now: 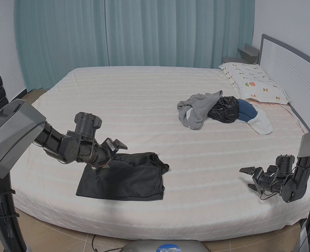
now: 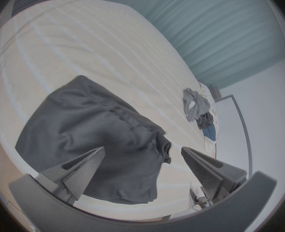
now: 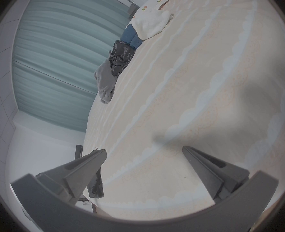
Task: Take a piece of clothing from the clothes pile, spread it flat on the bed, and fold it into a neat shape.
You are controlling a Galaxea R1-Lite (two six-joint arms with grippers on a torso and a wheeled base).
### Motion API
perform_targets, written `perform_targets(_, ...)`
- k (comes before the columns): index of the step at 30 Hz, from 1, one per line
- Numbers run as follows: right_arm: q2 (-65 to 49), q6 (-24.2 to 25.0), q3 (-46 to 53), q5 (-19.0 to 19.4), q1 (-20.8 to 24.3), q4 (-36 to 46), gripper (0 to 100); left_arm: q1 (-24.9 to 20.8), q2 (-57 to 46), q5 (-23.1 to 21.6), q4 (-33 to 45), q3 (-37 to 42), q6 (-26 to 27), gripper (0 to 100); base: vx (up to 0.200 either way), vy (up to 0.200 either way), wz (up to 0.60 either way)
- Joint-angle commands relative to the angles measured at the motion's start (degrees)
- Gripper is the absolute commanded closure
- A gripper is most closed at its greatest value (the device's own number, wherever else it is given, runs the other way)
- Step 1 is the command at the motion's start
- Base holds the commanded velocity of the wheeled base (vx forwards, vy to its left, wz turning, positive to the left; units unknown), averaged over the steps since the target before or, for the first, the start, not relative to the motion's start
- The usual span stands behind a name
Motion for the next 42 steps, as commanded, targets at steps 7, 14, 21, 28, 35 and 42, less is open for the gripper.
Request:
perform_targets(7, -0.49, -0.17, 1.85, -2.39, 8.09, -4.77, 0, 8.54, -1.36, -6.32, -10.51, 11.64, -4.7, 0, 0.0, 0.2, 0.0)
perform_targets(14, -0.49, -1.4, -3.08, -4.15, 14.33, -3.89, 0, 11.26, -0.66, -6.76, -11.92, 13.4, -4.35, 0, 0.0, 0.2, 0.0)
perform_targets(21, -1.63, -1.4, -8.26, -3.53, 18.72, 0.42, 0, 10.82, -0.74, -8.17, -19.04, 19.11, -3.91, 0, 0.0, 0.2, 0.0)
perform_targets(28, -1.1, -2.01, -6.42, -4.06, 21.97, 0.24, 0, 10.21, -0.92, -8.08, -24.84, 22.98, -3.91, 0, 0.0, 0.029, 0.0)
perform_targets(35, -0.49, -5.0, -5.89, -3.97, 22.59, 0.24, 0, 10.03, -1.27, -8.08, -28.0, 26.32, -4.09, 0, 0.0, 0.0, 0.0)
perform_targets(42, 0.3, -5.09, -6.24, -3.44, 23.21, 0.24, 0, 10.03, -1.1, -8.17, -28.18, 26.06, -4.09, 0, 0.0, 0.0, 0.0)
